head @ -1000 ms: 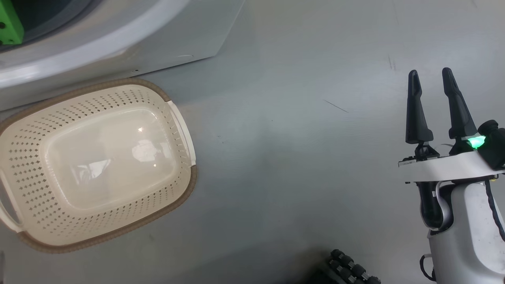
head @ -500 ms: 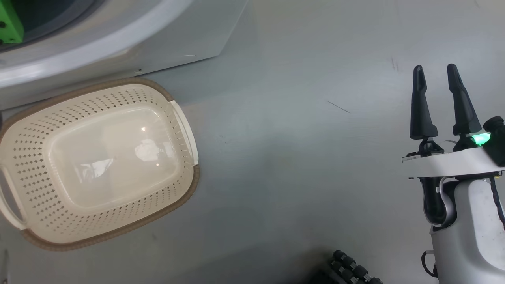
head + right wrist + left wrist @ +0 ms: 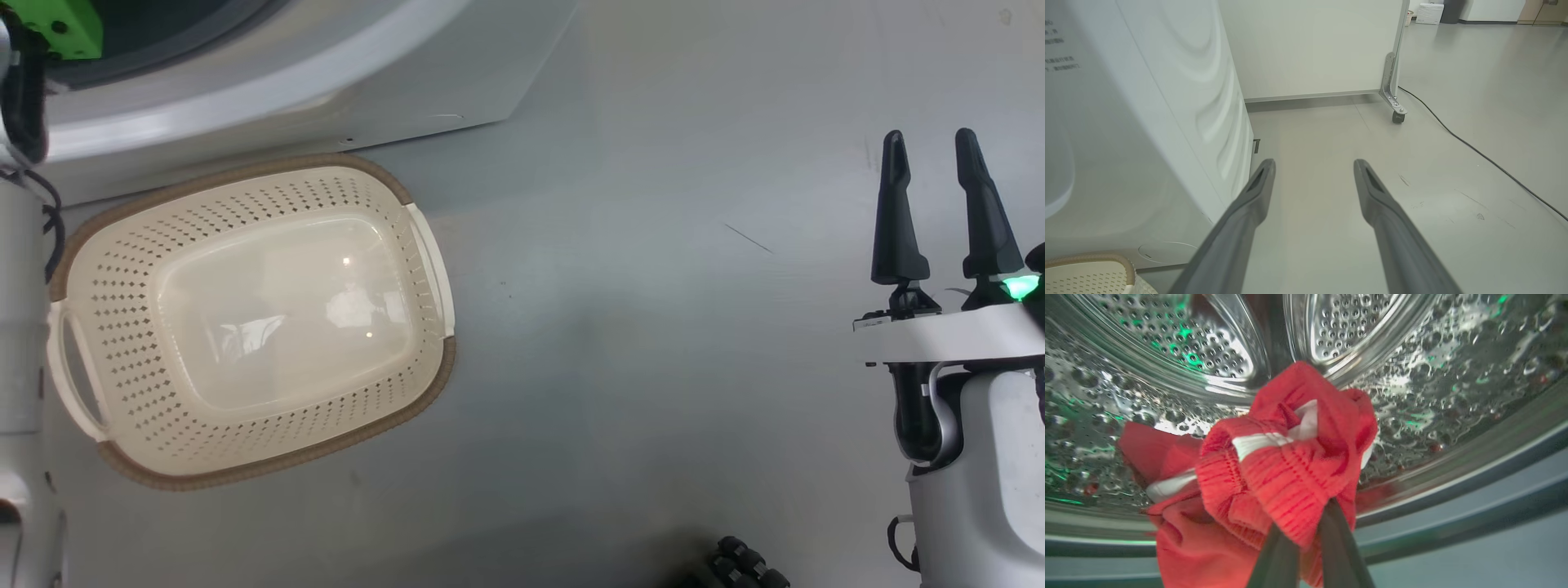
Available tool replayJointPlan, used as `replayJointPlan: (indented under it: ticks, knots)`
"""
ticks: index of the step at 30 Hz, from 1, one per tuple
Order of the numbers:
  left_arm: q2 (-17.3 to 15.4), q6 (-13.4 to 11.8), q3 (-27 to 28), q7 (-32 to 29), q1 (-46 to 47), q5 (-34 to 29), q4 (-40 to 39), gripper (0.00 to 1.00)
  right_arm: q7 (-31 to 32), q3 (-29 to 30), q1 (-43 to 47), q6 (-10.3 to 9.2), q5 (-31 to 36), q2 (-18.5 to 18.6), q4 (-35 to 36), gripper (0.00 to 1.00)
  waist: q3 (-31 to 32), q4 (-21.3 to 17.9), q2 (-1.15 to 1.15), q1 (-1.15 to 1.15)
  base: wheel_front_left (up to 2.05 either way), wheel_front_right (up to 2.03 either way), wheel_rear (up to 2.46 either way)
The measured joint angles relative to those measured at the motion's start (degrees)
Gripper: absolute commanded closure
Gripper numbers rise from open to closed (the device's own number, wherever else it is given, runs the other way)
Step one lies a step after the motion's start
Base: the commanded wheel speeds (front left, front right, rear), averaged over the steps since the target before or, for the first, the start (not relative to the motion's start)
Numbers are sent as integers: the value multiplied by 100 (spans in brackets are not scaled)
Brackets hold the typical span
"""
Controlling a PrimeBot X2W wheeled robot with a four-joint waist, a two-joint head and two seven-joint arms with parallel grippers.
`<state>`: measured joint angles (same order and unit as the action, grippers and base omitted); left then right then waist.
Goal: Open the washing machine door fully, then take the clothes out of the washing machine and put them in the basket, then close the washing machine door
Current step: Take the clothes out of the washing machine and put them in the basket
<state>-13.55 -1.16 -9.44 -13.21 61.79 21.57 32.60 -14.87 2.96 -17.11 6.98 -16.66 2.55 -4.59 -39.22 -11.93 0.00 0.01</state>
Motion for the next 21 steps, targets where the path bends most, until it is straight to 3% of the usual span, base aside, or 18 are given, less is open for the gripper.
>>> replayJointPlan:
  ticks: [16,21]
  knots:
    - [809,-41,-43,1998,-863,-2,-768,100,1,60,176,0,280,189,25,0,407,555,0,0,0,0,0]
    - [867,-94,-74,2382,-1178,-59,-943,100,0,60,246,0,314,205,25,0,583,685,0,0,0,0,0]
